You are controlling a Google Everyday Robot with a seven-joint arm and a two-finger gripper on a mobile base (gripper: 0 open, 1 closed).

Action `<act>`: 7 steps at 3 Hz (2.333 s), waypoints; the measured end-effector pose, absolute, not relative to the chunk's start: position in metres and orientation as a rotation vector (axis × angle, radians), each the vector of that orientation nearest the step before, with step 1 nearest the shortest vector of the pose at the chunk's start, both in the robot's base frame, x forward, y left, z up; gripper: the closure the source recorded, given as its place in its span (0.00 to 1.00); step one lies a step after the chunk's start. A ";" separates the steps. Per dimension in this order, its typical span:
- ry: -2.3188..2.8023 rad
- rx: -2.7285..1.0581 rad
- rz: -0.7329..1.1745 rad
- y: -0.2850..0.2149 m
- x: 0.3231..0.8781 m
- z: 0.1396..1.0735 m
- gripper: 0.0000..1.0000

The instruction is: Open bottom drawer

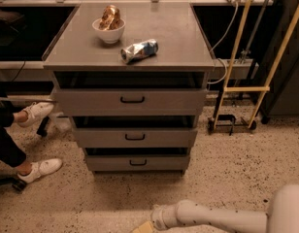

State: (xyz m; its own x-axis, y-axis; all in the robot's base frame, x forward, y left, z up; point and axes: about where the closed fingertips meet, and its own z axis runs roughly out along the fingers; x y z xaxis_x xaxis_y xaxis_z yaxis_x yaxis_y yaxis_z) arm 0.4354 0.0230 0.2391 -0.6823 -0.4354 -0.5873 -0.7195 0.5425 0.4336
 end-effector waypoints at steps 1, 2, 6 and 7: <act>2.327 -0.835 1.035 0.028 0.445 0.241 0.00; 2.274 -0.809 1.065 0.030 0.447 0.240 0.00; 2.029 -0.779 1.020 0.043 0.515 0.258 0.00; 2.070 -1.062 0.830 0.057 0.494 0.251 0.00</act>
Offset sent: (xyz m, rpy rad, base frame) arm 0.0134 0.0077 -0.0023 0.2159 -0.0558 -0.0772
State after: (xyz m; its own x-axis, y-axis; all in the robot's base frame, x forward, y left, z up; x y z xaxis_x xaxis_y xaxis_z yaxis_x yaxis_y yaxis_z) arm 0.4938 0.0567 0.2512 -0.4534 -0.4332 -0.7790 -0.8514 0.4690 0.2347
